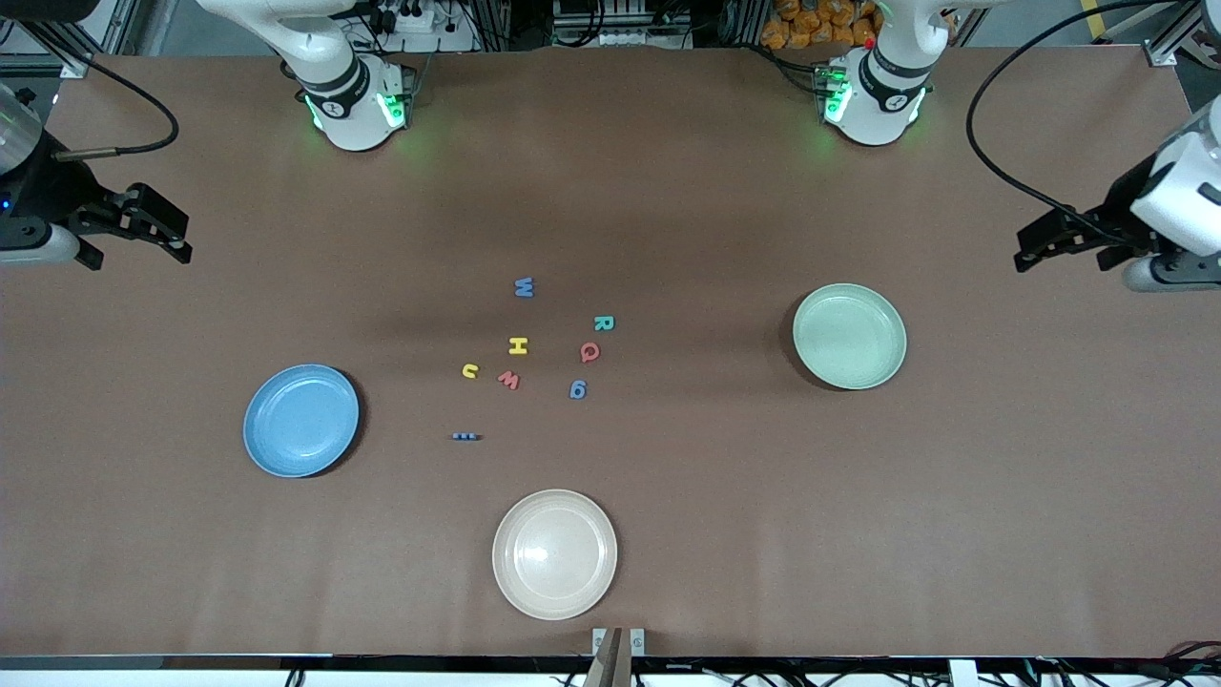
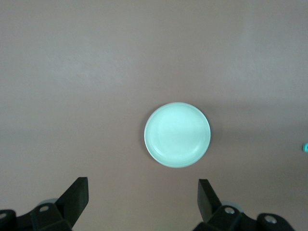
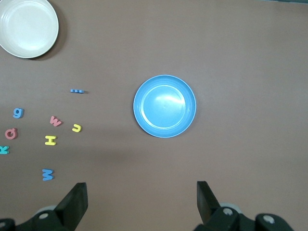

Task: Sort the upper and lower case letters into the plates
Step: 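Grasp the blue m with the right gripper while the left gripper reaches letters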

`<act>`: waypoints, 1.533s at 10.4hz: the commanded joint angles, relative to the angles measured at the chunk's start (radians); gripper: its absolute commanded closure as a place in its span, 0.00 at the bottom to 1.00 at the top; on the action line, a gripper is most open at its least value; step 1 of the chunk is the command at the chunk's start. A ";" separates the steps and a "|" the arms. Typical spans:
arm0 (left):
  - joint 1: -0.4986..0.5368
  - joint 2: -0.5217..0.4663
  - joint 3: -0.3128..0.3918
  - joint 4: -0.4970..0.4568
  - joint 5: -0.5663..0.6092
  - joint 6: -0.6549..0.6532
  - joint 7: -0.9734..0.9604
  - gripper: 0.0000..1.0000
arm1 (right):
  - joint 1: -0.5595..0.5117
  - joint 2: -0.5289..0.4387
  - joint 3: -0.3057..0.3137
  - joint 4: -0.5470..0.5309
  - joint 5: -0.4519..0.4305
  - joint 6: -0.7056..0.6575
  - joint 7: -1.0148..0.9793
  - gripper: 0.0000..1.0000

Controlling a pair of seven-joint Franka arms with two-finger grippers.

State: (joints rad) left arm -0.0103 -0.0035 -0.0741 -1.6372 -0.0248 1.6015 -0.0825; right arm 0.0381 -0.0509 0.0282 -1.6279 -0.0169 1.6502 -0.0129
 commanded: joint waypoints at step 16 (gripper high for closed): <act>-0.621 0.830 -0.144 0.234 0.237 0.715 -0.737 0.00 | 0.252 0.802 -0.005 0.062 -0.020 0.707 -0.682 0.00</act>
State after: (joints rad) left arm -0.5590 0.8025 -0.2651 -1.4356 0.1833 2.3060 -0.7741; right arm 0.2676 0.7037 0.0279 -1.6067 -0.0212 2.3565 -0.6705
